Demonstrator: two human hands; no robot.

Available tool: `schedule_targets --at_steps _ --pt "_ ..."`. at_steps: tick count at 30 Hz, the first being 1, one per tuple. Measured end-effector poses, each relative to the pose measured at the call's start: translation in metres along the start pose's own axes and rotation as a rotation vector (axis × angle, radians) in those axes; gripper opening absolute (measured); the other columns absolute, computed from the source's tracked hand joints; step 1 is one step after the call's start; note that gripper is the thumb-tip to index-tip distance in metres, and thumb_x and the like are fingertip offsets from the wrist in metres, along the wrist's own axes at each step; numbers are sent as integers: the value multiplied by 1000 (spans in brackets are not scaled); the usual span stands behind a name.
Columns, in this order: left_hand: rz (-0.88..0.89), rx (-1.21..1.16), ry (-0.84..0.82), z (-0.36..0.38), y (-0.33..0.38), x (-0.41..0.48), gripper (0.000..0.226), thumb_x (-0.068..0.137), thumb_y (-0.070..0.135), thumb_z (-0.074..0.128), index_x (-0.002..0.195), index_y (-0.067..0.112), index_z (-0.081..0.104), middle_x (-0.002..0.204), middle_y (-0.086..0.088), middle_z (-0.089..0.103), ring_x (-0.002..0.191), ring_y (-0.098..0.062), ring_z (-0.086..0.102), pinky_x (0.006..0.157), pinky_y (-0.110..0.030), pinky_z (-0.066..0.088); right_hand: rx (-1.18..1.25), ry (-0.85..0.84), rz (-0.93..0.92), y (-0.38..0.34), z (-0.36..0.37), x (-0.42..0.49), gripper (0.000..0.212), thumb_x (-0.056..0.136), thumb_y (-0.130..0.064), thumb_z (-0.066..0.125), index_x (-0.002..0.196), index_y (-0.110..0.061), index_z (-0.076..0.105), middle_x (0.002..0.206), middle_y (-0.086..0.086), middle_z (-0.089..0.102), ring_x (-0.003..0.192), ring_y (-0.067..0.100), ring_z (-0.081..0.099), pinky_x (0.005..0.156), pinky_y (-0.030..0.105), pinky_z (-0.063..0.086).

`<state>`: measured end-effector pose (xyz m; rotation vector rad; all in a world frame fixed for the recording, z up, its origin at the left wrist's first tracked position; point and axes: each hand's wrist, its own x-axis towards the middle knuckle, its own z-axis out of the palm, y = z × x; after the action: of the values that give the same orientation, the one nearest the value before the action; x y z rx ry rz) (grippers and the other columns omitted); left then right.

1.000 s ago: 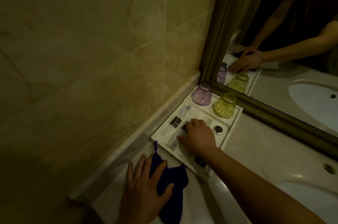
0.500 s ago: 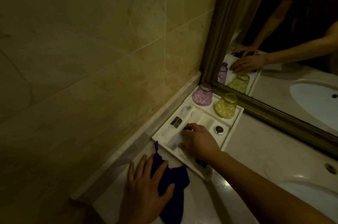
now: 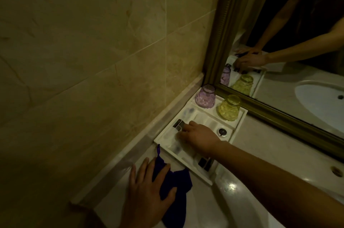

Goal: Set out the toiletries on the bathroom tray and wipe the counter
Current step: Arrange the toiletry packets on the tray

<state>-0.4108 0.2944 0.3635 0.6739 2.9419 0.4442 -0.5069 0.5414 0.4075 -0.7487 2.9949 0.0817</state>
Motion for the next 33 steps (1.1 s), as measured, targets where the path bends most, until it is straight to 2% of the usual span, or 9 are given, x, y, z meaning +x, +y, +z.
schedule_targets --at_steps 6,10,13,16,20,24,28,30,33 --pt "-3 8 -19 -3 2 0 66 75 68 54 135 42 52 143 -4 52 136 -28 43 111 -57 25 37 -157 -14 18 -11 18 30 90 -27 58 117 -15 58 124 8 51 107 26 46 81 37 46" --pt "10 -7 -24 -4 2 0 66 73 67 56 133 39 55 141 -5 54 133 -30 47 108 -55 21 44 -237 -59 22 -16 24 20 87 -29 61 103 -19 59 109 5 57 100 22 47 73 34 45" --pt "17 -2 -29 -5 1 1 66 72 68 57 132 39 57 139 -5 56 131 -31 50 107 -55 22 120 -240 -33 23 -15 23 20 87 -26 59 106 -21 55 103 5 57 96 22 49 70 33 43" --pt "21 11 -50 -7 2 2 67 70 69 57 131 40 57 137 -6 58 128 -32 52 106 -54 23 84 -140 -141 24 -16 20 22 89 -22 55 109 -18 62 104 4 61 97 21 48 77 34 45" --pt "12 28 -53 -8 3 3 67 68 69 56 128 39 61 134 -6 61 125 -32 55 106 -51 24 149 185 -232 19 -33 8 12 80 -13 64 89 -8 68 89 9 64 84 26 54 71 39 49" --pt "6 35 -49 -8 3 2 65 70 68 55 128 38 62 135 -6 60 126 -32 54 106 -52 23 490 558 100 19 -66 -5 14 79 -21 67 85 -9 63 84 5 61 74 19 55 62 34 48" --pt "-1 23 -51 -8 3 1 65 72 67 54 129 37 61 136 -7 59 127 -33 53 106 -53 23 1193 815 653 13 -87 -7 10 80 -15 61 86 -9 64 74 4 69 58 16 62 46 30 47" --pt "-6 20 -54 -9 4 1 65 72 66 54 128 36 62 135 -7 59 127 -33 53 106 -53 23 1428 836 844 10 -81 -7 15 78 -10 60 86 3 56 70 15 62 46 19 56 39 28 41" --pt "-16 24 -67 -11 5 1 65 71 67 53 127 36 63 134 -7 60 126 -33 54 106 -53 23 1628 726 1065 1 -60 -1 16 83 -8 66 83 1 53 71 17 62 47 21 62 44 30 51"
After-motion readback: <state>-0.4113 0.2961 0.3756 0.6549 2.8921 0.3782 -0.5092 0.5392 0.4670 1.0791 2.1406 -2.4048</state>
